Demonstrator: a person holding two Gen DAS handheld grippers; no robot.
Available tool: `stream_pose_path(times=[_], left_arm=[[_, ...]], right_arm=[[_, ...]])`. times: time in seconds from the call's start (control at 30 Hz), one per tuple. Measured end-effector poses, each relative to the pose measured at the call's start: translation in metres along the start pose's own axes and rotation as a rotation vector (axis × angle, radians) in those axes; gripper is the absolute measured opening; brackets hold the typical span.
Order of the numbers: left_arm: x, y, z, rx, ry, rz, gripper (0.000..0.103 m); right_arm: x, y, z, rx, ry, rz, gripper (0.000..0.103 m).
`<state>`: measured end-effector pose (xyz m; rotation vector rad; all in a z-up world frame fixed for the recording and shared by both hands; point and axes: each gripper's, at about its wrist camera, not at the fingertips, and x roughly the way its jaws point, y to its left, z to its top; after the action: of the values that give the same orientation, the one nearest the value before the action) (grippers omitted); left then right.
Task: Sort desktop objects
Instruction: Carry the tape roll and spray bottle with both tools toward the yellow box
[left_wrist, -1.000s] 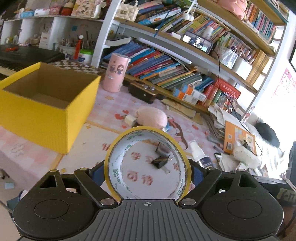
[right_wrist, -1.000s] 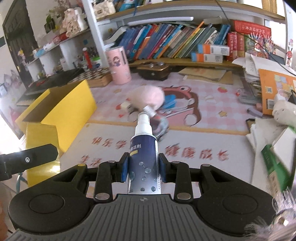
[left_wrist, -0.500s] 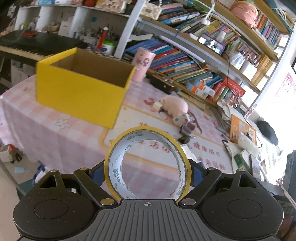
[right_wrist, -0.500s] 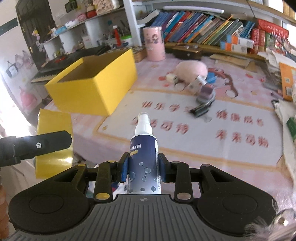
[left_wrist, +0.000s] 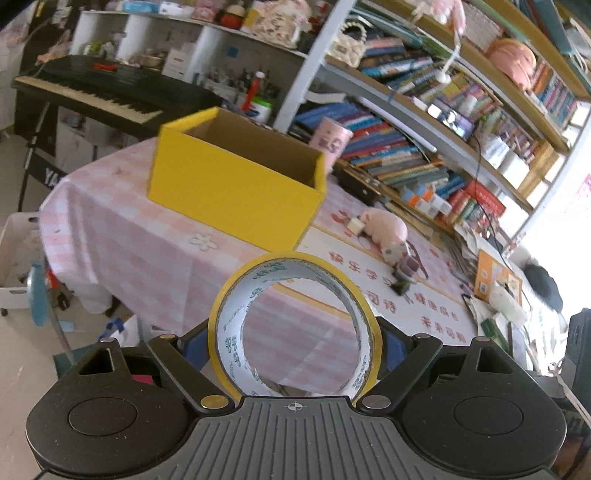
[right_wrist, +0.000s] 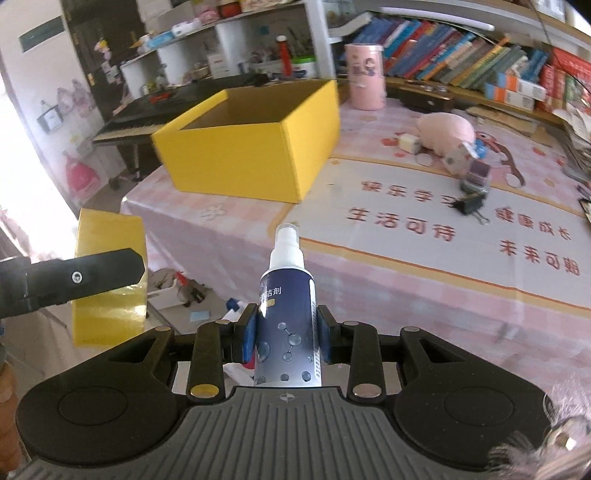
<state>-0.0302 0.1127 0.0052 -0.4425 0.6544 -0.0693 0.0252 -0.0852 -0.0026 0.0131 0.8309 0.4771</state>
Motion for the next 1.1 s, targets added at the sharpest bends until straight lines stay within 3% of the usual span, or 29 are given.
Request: stream_pose_path(times=[0.33,0.77,0.93,1.1], left_arm=[[-0.022,0.028,0.005,-0.047,-0.057,0.041,0.089],[-0.01,0.029,0.018,-0.028,-0.055,-0.004,0.089],[0.0,0.027,0.04,-0.034,-0.081,-0.029,0.089],[0.012,0.02,0.083,-0.005,-0.165,-0.039,0.088]], right_arm=[[0.008,0.035,0.009,-0.076,-0.007,0.053,0.03],[0.017,0.033,0.026,-0.077,-0.052,0.047,0.03],[0.018,0.025,0.046,-0.06,-0.111,0.04,0.03],[0.022,0.014,0.091,-0.046,-0.216,0.049,0.03]])
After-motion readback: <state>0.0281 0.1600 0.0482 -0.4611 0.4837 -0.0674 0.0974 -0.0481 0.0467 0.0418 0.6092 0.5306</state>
